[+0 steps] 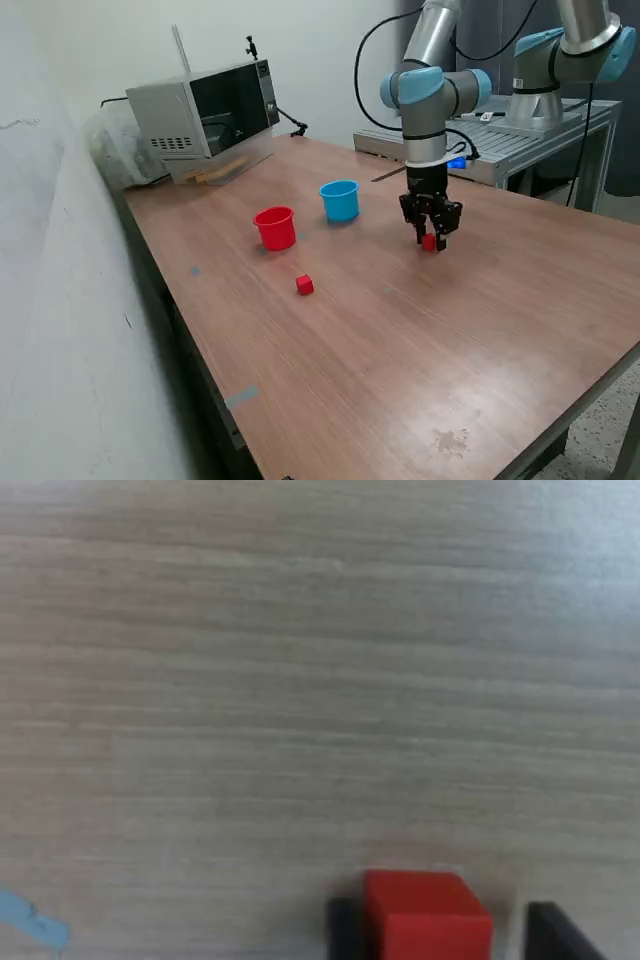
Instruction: Place red objects in the red bin, and blue objects in the blue bin.
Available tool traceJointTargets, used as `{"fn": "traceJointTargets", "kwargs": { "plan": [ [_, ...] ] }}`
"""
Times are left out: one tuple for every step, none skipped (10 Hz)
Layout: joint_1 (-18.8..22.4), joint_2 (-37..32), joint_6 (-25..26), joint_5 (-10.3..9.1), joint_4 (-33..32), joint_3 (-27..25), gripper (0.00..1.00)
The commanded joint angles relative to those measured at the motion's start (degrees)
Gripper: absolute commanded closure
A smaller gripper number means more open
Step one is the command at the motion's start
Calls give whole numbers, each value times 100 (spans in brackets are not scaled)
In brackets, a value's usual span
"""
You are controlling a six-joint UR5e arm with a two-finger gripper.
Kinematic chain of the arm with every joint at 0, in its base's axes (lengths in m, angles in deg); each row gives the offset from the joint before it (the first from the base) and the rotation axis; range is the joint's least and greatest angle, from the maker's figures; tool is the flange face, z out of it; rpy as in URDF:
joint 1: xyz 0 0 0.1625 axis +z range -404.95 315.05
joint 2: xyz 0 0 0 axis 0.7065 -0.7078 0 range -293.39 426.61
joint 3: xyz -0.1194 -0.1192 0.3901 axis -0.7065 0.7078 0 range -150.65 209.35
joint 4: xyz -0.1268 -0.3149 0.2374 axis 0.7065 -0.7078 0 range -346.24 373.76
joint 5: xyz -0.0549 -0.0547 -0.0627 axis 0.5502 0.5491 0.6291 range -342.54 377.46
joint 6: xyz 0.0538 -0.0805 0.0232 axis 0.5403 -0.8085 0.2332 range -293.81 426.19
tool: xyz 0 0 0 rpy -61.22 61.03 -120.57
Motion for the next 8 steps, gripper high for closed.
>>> {"fn": "traceJointTargets", "kwargs": {
  "plan": [
    [-78,5,0,12,8,25,100],
    [-131,5,0,47,95,112,100],
    [-184,-64,0,65,113,208,100],
    [-254,-239,-9,65,279,357,100],
    [-254,-493,-9,74,567,489,100],
    [-254,-748,-17,74,744,621,100],
    [-254,-916,-61,74,955,814,100],
    [-263,-970,-70,83,1157,1155,100]
  ]
}}
